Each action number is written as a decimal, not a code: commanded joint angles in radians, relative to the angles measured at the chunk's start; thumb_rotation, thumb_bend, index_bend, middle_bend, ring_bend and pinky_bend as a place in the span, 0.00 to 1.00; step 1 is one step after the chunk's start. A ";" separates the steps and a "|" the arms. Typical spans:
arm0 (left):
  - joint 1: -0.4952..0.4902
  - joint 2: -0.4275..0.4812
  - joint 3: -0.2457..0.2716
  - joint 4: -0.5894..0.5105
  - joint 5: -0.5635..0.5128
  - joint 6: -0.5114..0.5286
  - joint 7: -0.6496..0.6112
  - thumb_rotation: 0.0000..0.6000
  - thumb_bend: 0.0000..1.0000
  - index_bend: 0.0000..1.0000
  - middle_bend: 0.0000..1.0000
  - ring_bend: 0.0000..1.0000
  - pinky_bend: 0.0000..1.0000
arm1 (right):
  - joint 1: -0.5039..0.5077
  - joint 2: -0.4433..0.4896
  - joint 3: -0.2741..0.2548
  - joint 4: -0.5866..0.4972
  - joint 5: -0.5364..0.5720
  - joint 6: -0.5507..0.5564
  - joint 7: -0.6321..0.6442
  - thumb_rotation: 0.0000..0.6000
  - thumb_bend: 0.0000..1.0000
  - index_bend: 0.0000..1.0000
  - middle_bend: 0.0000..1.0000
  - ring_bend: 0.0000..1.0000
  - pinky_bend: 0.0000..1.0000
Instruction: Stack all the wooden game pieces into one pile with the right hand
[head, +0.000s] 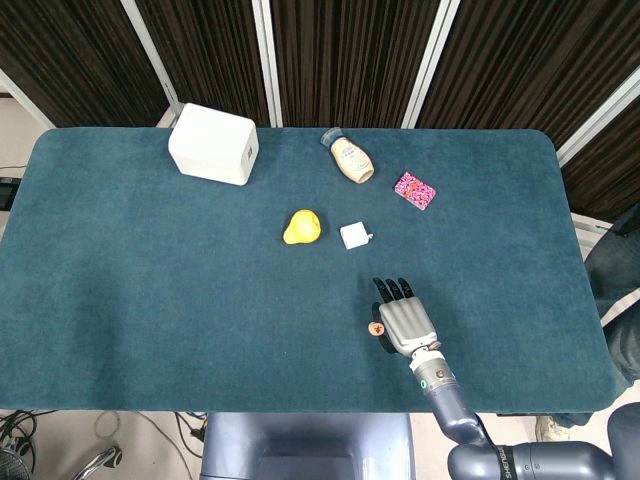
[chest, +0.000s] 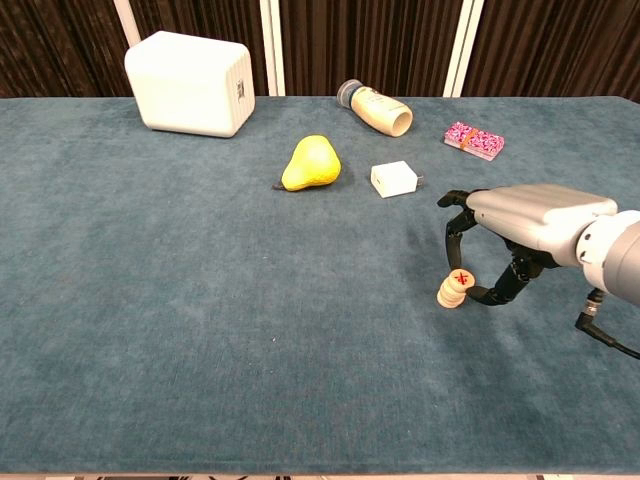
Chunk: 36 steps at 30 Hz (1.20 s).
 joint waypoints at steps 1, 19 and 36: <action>0.000 0.000 0.000 0.000 0.000 0.000 0.001 1.00 0.09 0.00 0.00 0.00 0.08 | 0.000 0.000 -0.001 -0.002 -0.003 0.002 -0.001 1.00 0.42 0.46 0.00 0.00 0.00; 0.000 0.001 -0.001 0.001 -0.004 -0.002 -0.001 1.00 0.09 0.00 0.00 0.00 0.08 | -0.004 0.014 0.001 -0.024 -0.013 0.022 0.003 1.00 0.42 0.42 0.00 0.00 0.00; 0.000 -0.002 0.004 -0.005 0.008 0.004 0.009 1.00 0.09 0.00 0.00 0.00 0.08 | -0.242 0.372 -0.101 -0.153 -0.458 0.281 0.322 1.00 0.42 0.17 0.00 0.00 0.00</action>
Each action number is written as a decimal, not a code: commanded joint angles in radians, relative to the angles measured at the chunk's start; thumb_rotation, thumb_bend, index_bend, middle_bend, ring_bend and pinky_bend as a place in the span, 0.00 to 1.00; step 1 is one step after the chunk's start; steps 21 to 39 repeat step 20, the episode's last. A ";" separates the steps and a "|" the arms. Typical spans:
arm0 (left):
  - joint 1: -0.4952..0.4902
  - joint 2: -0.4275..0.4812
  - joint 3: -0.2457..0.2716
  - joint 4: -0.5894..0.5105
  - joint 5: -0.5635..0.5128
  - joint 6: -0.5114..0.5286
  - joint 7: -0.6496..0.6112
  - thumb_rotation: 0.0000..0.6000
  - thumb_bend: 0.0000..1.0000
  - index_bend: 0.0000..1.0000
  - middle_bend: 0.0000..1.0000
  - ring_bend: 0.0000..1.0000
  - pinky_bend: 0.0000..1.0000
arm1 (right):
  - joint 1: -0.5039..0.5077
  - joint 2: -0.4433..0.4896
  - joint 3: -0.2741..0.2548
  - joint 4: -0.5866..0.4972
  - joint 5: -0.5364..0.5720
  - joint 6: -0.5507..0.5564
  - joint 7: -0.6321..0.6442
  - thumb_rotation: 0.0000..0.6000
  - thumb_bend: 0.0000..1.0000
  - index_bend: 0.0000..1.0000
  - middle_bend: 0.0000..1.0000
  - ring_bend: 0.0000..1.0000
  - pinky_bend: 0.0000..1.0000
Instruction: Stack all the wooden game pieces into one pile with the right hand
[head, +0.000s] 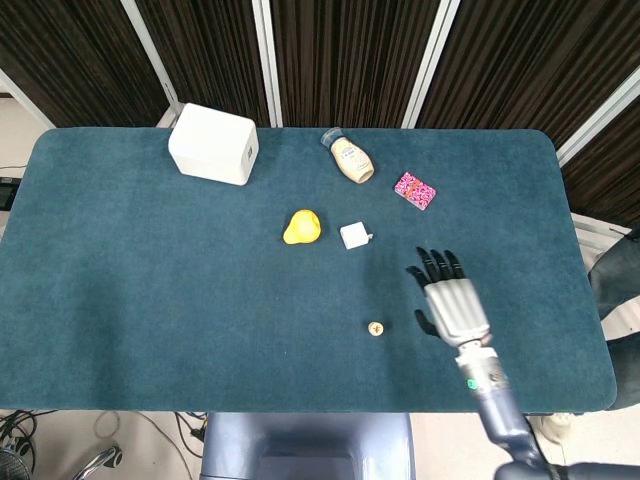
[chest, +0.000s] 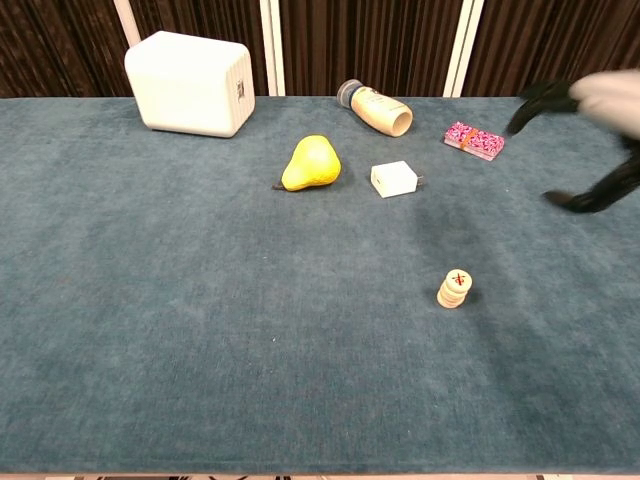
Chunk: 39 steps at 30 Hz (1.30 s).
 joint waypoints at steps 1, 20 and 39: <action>0.001 -0.001 0.001 -0.003 0.005 0.006 0.003 1.00 0.09 0.00 0.00 0.00 0.08 | -0.154 0.134 -0.109 0.014 -0.244 0.142 0.189 1.00 0.42 0.16 0.00 0.00 0.00; 0.005 -0.008 0.009 0.004 0.038 0.026 -0.002 1.00 0.09 0.00 0.00 0.00 0.05 | -0.431 0.102 -0.186 0.294 -0.524 0.402 0.346 1.00 0.40 0.14 0.00 0.00 0.00; 0.005 -0.008 0.009 0.004 0.038 0.026 -0.002 1.00 0.09 0.00 0.00 0.00 0.05 | -0.431 0.102 -0.186 0.294 -0.524 0.402 0.346 1.00 0.40 0.14 0.00 0.00 0.00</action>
